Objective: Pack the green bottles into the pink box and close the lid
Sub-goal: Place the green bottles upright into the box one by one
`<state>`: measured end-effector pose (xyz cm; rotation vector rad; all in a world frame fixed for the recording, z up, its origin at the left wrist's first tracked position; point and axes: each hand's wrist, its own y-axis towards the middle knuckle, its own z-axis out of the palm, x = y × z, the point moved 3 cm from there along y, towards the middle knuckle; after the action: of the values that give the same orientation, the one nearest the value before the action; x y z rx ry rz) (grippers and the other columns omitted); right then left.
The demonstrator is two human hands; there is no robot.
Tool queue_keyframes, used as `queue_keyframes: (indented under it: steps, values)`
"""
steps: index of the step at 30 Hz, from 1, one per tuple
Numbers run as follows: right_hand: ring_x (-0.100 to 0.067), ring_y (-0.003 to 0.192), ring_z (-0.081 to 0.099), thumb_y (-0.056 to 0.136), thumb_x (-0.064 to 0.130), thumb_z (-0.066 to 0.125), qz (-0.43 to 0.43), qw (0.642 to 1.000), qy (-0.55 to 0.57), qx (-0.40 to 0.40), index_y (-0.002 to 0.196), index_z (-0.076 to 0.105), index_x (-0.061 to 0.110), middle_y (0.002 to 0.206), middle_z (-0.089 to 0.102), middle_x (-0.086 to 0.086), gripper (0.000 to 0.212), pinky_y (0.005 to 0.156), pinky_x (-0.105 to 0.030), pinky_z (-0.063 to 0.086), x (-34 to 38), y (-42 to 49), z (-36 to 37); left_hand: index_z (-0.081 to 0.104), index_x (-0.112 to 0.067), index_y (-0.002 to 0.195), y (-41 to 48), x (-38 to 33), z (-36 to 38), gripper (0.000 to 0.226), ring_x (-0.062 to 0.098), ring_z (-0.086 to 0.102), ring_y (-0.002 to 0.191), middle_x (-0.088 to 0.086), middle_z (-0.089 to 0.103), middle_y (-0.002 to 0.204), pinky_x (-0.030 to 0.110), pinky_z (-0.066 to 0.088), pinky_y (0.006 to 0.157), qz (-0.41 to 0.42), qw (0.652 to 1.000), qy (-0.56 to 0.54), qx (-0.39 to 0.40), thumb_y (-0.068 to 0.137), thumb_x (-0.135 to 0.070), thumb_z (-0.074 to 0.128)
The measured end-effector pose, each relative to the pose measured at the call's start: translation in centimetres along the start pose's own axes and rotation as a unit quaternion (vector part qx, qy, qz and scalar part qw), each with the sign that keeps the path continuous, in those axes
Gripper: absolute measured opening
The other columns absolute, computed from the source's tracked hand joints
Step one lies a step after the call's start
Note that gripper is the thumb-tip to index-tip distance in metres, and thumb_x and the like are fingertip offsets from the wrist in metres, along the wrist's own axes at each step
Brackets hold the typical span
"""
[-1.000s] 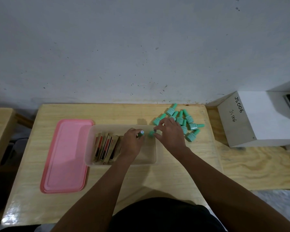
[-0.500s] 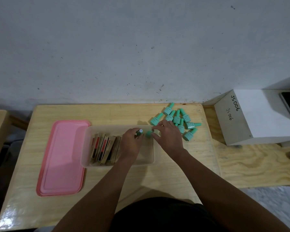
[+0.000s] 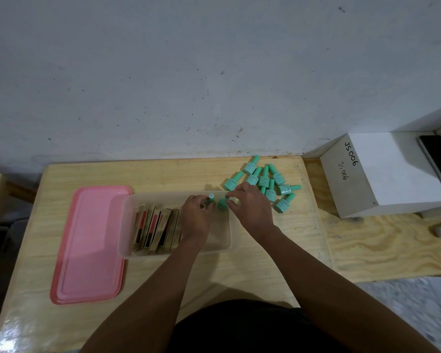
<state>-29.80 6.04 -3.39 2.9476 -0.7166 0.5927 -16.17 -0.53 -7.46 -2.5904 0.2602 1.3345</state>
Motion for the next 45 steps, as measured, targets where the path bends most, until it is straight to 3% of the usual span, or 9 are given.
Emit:
queue_keyframes:
  steps: [4, 17, 23, 29, 36, 40, 45]
  values:
    - [-0.019, 0.102, 0.058, 0.088, 0.033, 0.068, -0.003, 1.0, 0.003, -0.011, 0.108, 0.074, 0.025, 0.106, 0.064, 0.0, 0.023, 0.074, -0.035, 0.05, 0.2, 0.0, -0.1, 0.071, -0.006, 0.099, 0.0, -0.1, 0.2, 0.02, 0.019, 0.064, 0.086, 0.007, 0.068, 0.096, 0.033, 0.056, 0.073, -0.008, 1.0, -0.007, -0.004, 0.08, -0.012, 0.073]
    - [-0.014, 0.104, 0.055, 0.088, 0.038, 0.066, 0.013, 1.0, 0.023, 0.006, 0.109, 0.073, 0.023, 0.108, 0.062, 0.003, 0.026, 0.076, -0.03, 0.049, 0.0, 0.3, -0.1, 0.072, -0.008, 0.102, 0.0, 0.1, 0.2, 0.023, 0.017, 0.065, 0.084, 0.007, 0.071, 0.096, 0.026, 0.052, 0.071, 0.001, 1.0, 0.012, 0.005, 0.08, -0.015, 0.074]
    - [-0.016, 0.099, 0.059, 0.089, 0.033, 0.066, -0.02, 1.0, -0.003, 0.005, 0.105, 0.073, 0.023, 0.105, 0.064, 0.002, 0.021, 0.072, -0.03, 0.049, 0.3, 0.4, -0.4, 0.073, -0.007, 0.103, 0.0, 0.3, 0.2, 0.023, 0.018, 0.065, 0.085, 0.008, 0.071, 0.097, 0.024, 0.051, 0.072, 0.001, 1.0, 0.014, 0.014, 0.081, -0.011, 0.073]
    - [-0.017, 0.093, 0.063, 0.082, 0.035, 0.072, -0.02, 0.998, -0.019, 0.056, 0.112, 0.059, 0.026, 0.108, 0.064, 0.005, 0.033, 0.071, -0.033, 0.052, 0.5, 1.3, -0.9, 0.073, -0.01, 0.102, 0.1, 0.5, 0.2, 0.022, 0.017, 0.065, 0.083, 0.006, 0.071, 0.096, 0.032, 0.056, 0.075, -0.007, 1.0, 0.012, 0.02, 0.08, -0.012, 0.072]
    - [-0.021, 0.092, 0.062, 0.084, 0.03, 0.07, -0.022, 0.993, -0.073, 0.088, 0.114, 0.055, 0.024, 0.108, 0.064, 0.001, 0.034, 0.069, -0.034, 0.05, 1.2, 2.2, 0.0, 0.073, -0.012, 0.102, -0.1, 0.6, 0.3, 0.022, 0.012, 0.06, 0.079, 0.005, 0.071, 0.095, 0.023, 0.044, 0.069, -0.026, 0.999, 0.017, 0.029, 0.081, -0.008, 0.069]
    - [-0.018, 0.094, 0.063, 0.084, 0.038, 0.068, -0.028, 0.995, -0.057, 0.079, 0.117, 0.055, 0.027, 0.111, 0.064, 0.004, 0.037, 0.069, -0.03, 0.047, 0.8, 1.9, -0.3, 0.072, -0.011, 0.104, -0.1, 0.4, 0.0, 0.023, 0.014, 0.062, 0.083, 0.007, 0.072, 0.099, 0.021, 0.044, 0.07, -0.025, 0.999, 0.017, 0.029, 0.081, -0.01, 0.07]
    - [-0.007, 0.094, 0.063, 0.086, 0.051, 0.064, 0.001, 0.999, 0.032, 0.036, 0.122, 0.058, 0.032, 0.11, 0.064, 0.012, 0.04, 0.073, -0.032, 0.055, -0.9, -0.1, -2.4, 0.068, -0.011, 0.096, -0.8, -0.5, -1.6, 0.019, 0.019, 0.061, 0.077, 0.005, 0.067, 0.091, 0.025, 0.046, 0.059, -0.014, 1.0, -0.011, 0.014, 0.081, -0.02, 0.074]
